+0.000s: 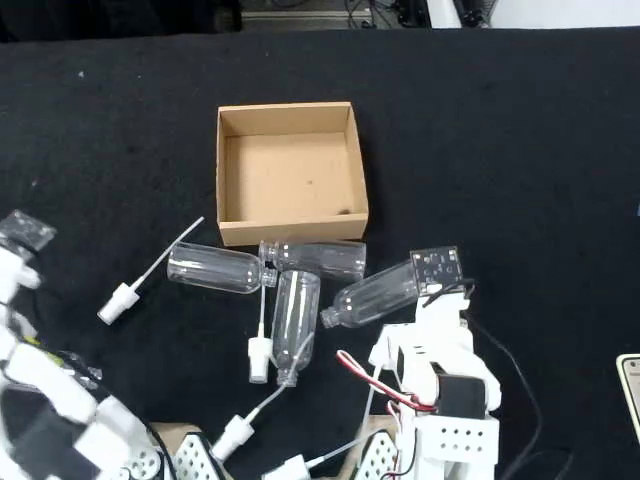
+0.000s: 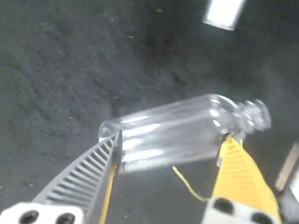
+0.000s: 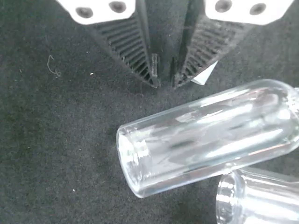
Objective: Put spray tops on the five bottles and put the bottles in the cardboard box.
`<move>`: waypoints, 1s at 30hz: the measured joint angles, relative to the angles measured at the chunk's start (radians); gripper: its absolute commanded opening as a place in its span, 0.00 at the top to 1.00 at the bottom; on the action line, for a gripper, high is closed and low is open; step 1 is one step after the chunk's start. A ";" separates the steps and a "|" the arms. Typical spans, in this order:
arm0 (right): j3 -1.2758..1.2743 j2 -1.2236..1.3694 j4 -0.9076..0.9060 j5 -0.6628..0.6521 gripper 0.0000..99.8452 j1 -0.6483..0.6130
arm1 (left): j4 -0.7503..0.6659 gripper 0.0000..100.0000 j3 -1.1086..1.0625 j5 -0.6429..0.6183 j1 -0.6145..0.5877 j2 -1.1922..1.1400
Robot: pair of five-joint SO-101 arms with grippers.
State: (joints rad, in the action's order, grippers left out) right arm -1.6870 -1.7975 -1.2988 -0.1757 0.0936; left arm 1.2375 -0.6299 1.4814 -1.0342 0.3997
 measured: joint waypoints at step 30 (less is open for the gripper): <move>0.000 0.000 0.000 0.000 0.99 0.000 | 0.150 0.68 0.009 0.028 -0.037 0.245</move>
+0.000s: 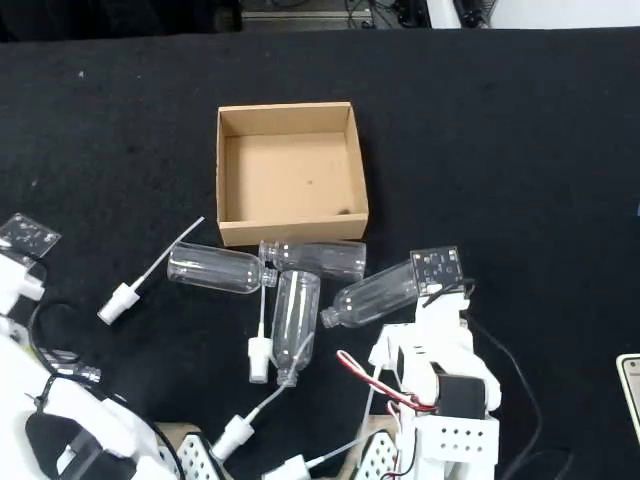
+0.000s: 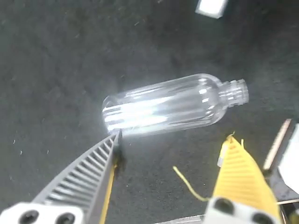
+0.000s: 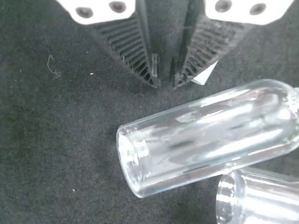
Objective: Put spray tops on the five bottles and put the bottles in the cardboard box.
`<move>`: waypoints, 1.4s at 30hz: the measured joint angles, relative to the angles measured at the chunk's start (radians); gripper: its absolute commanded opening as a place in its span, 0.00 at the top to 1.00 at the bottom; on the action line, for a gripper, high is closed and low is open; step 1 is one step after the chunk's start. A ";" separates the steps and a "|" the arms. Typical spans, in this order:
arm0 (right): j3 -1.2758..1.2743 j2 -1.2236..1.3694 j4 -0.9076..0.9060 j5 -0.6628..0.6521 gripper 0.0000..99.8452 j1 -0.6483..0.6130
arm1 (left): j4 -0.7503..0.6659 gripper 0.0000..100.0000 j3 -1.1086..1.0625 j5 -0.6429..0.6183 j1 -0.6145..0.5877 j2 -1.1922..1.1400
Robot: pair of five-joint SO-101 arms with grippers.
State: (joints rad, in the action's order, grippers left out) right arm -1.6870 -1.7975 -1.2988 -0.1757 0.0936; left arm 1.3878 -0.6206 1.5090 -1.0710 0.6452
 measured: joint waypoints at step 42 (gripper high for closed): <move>0.000 0.000 0.000 0.000 0.99 0.000 | -0.331 0.66 -0.017 -0.021 -0.021 -0.465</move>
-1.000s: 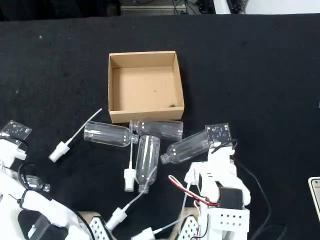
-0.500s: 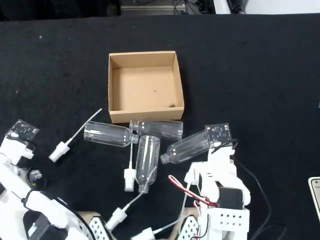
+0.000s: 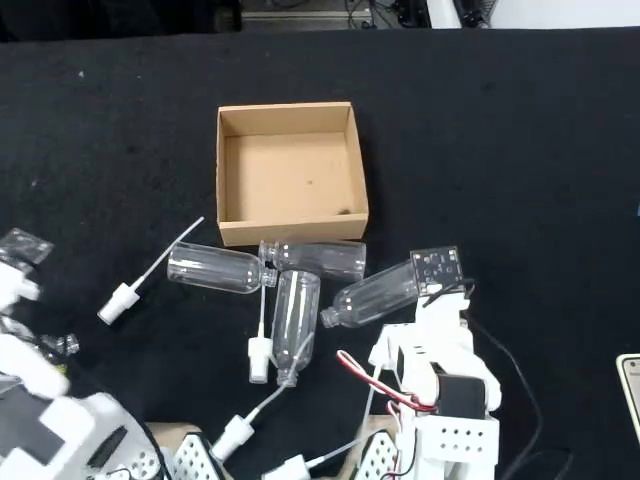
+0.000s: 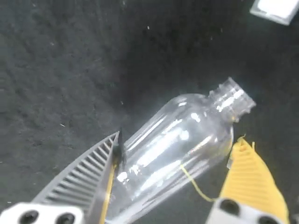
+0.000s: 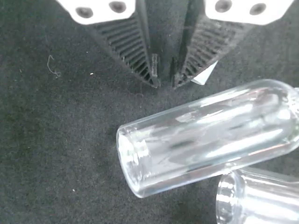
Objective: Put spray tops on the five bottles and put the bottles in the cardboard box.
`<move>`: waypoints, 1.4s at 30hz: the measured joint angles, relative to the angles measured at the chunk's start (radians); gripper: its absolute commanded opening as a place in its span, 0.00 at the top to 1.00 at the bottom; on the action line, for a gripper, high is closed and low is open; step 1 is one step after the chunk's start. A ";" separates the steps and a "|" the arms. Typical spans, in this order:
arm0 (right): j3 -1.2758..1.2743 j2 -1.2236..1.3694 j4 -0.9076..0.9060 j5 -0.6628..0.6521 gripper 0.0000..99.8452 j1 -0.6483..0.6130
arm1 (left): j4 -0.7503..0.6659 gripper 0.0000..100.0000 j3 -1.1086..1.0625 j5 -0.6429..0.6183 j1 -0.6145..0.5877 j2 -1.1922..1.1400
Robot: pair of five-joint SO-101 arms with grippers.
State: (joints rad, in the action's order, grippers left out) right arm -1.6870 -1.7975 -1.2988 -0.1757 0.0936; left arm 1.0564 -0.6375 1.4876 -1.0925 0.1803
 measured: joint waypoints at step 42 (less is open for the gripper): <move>0.000 0.000 0.000 0.000 0.99 0.000 | 0.295 0.71 0.365 -0.382 -0.032 -0.272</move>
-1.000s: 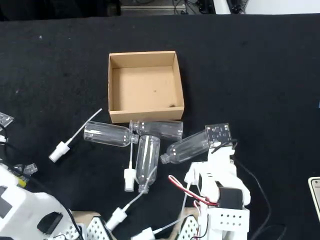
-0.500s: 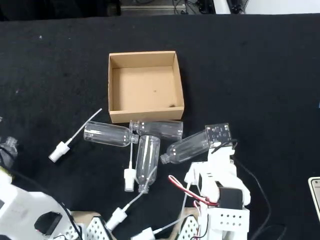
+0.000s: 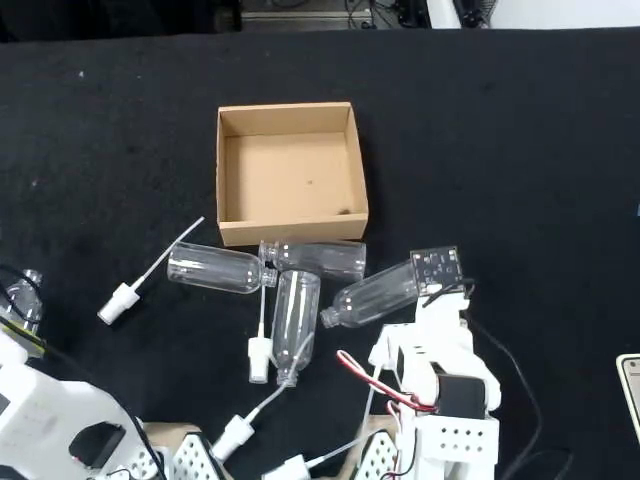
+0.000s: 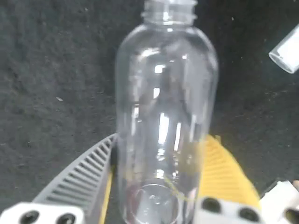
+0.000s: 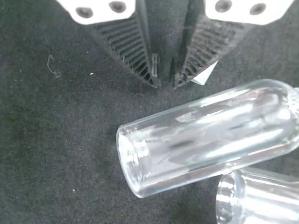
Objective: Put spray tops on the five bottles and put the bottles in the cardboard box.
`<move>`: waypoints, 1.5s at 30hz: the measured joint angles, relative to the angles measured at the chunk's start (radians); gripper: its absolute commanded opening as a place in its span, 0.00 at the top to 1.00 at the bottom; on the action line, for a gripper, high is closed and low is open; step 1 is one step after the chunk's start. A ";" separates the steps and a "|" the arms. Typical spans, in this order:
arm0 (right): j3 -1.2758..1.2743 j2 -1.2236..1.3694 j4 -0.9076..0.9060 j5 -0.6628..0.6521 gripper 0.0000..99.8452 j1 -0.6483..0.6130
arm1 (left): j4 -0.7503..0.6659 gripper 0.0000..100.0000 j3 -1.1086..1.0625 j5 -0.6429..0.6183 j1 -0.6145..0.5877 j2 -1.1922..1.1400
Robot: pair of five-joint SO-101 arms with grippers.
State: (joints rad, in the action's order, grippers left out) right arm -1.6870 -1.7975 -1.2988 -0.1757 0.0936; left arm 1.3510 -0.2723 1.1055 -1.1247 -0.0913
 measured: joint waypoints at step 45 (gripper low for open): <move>0.000 0.000 0.295 -0.219 0.99 0.002 | -0.072 0.95 -0.123 -0.292 0.133 0.199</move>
State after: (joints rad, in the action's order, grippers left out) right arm -1.6870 -1.7975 -1.0042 -0.3951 0.0951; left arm 1.2789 -0.3951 0.8140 -0.9912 0.1082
